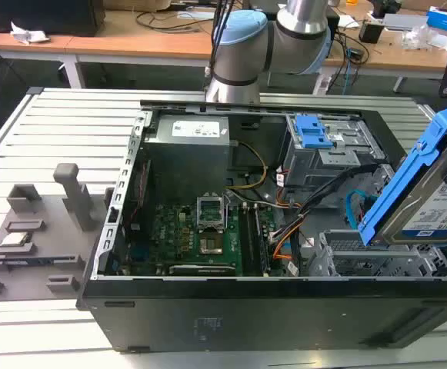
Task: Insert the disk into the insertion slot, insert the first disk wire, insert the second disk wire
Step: 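Insert the disk into the insertion slot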
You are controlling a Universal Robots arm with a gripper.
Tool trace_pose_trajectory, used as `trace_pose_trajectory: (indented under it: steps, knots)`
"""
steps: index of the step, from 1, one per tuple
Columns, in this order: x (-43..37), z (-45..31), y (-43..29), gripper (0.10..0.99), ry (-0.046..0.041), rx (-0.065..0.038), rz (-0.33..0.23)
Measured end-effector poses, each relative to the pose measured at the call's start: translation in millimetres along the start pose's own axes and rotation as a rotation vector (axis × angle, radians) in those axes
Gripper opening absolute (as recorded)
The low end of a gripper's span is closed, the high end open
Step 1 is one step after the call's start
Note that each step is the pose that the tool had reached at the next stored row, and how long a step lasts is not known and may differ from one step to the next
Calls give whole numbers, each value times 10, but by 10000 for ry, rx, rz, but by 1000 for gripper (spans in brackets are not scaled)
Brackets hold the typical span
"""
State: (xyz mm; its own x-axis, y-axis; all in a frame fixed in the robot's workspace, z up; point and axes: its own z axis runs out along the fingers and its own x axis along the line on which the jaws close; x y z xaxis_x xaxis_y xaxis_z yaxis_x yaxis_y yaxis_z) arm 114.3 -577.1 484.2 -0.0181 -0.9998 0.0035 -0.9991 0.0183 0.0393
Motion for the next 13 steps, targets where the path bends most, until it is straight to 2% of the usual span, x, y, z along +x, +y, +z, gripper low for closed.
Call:
trace_pose_trajectory:
  steps: [1,3,13]
  knots:
    - [-1,1,0,365,-1,0,0]
    - [0,51,29,365,-22,0,0]
    - [-4,174,37,365,-32,0,1]
